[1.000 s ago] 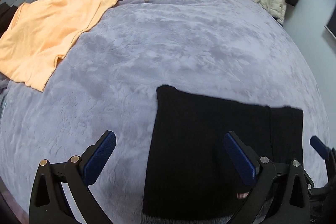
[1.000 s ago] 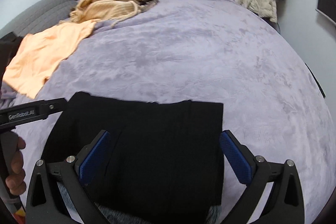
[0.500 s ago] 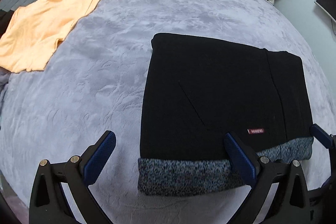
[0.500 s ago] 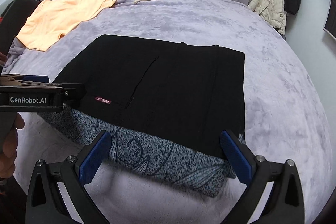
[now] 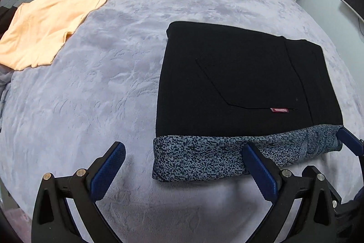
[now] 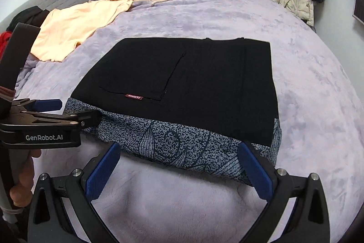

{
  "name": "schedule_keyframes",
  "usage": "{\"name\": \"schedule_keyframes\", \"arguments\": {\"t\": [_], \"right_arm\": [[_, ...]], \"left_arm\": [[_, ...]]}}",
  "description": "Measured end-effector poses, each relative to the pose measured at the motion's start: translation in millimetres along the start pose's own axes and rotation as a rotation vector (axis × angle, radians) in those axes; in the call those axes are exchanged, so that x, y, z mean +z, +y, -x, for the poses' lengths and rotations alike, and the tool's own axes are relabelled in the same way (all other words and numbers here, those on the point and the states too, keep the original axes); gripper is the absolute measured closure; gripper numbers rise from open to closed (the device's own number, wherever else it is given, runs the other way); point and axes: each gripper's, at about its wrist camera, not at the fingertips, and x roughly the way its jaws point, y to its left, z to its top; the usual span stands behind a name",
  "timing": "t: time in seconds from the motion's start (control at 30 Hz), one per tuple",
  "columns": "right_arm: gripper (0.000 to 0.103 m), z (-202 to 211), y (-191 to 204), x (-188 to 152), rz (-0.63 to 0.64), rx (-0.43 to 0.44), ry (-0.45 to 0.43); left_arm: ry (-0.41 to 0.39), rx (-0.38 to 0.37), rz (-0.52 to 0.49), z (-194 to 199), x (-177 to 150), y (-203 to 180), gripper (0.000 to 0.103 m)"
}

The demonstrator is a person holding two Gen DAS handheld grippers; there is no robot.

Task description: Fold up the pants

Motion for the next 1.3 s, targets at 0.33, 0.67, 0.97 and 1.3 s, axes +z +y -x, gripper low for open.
{"name": "schedule_keyframes", "arguments": {"t": [0.33, 0.67, 0.97, 1.3], "right_arm": [[0.0, 16.7, -14.6, 7.2, -0.076, -0.203, 0.005], [0.0, 5.4, -21.3, 1.2, -0.117, -0.221, 0.069], [0.0, 0.1, -28.3, -1.3, -0.14, -0.229, 0.089], [0.0, -1.7, -32.4, -1.5, -0.148, -0.219, 0.096]], "left_arm": [[-0.069, -0.049, 0.049, 27.6, -6.9, -7.0, 0.0], [-0.057, 0.027, -0.037, 17.1, -16.3, -22.9, 0.0], [-0.06, 0.053, -0.051, 11.9, -15.9, -26.9, 0.0], [-0.037, 0.035, -0.048, 4.8, -16.4, -27.6, 0.0]]}}
